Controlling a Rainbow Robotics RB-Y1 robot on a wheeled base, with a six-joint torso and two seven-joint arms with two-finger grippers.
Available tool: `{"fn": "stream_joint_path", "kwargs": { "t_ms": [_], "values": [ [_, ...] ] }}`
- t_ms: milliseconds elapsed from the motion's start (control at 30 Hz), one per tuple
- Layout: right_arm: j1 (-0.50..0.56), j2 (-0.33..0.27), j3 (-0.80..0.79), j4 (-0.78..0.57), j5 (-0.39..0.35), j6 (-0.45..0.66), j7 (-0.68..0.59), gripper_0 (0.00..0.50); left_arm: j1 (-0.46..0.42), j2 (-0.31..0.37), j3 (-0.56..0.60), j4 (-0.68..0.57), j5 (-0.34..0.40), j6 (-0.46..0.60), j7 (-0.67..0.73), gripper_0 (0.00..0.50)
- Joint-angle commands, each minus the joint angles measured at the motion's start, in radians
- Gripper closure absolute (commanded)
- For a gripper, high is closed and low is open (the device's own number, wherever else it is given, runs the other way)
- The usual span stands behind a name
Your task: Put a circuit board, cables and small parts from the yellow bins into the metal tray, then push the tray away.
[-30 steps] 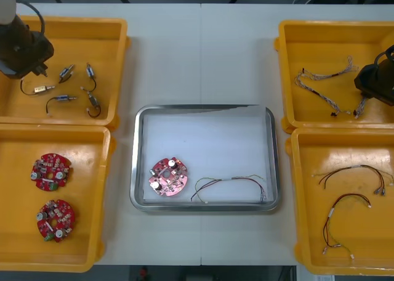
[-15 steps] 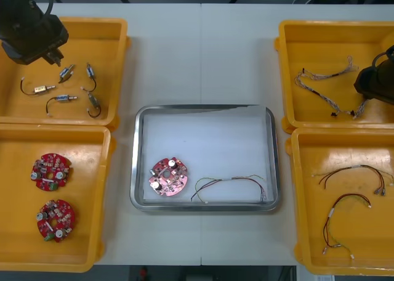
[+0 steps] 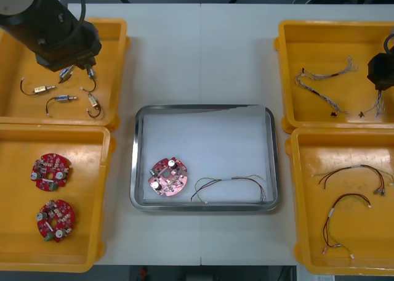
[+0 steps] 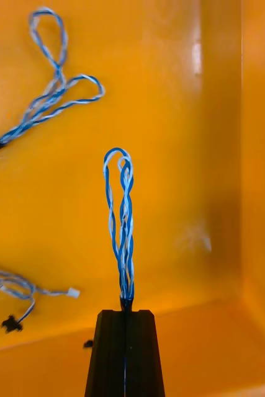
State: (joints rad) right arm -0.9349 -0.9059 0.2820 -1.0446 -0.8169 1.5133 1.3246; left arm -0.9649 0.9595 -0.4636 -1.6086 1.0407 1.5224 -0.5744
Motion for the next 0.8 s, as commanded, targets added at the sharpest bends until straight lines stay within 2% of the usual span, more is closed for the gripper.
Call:
{"fn": "stream_joint_path", "kwargs": {
  "t_ms": [33, 167, 267, 433, 533, 633, 800],
  "values": [
    [-0.005, -0.064, -0.037, -0.104, -0.004, 0.085, 0.002, 0.5, 0.066, 0.036, 0.065, -0.128, -0.03, 0.053, 0.108, 0.5],
    [-0.005, -0.067, -0.063, -0.19, -0.019, 0.183, 0.013, 0.5, 0.103, -0.007, 0.077, -0.212, -0.082, 0.099, 0.191, 0.5],
    [-0.005, -0.067, -0.078, -0.241, -0.03, 0.238, 0.024, 0.5, 0.141, -0.057, 0.095, -0.271, -0.149, 0.139, 0.24, 0.5],
    [-0.005, -0.068, -0.086, -0.333, -0.047, 0.304, 0.051, 0.5, 0.187, -0.176, 0.1, -0.352, -0.284, 0.222, 0.323, 0.5],
    [-0.005, -0.067, -0.09, -0.37, -0.051, 0.321, 0.067, 0.5, 0.193, -0.232, 0.099, -0.372, -0.33, 0.268, 0.357, 0.5],
    [-0.005, -0.068, -0.106, -0.405, -0.062, 0.334, 0.146, 0.5, 0.193, -0.306, 0.099, -0.383, -0.384, 0.325, 0.378, 0.5],
    [-0.005, -0.068, -0.138, -0.422, -0.09, 0.355, 0.257, 0.5, 0.196, -0.392, 0.085, -0.376, -0.472, 0.36, 0.395, 0.5]
  ]
}}
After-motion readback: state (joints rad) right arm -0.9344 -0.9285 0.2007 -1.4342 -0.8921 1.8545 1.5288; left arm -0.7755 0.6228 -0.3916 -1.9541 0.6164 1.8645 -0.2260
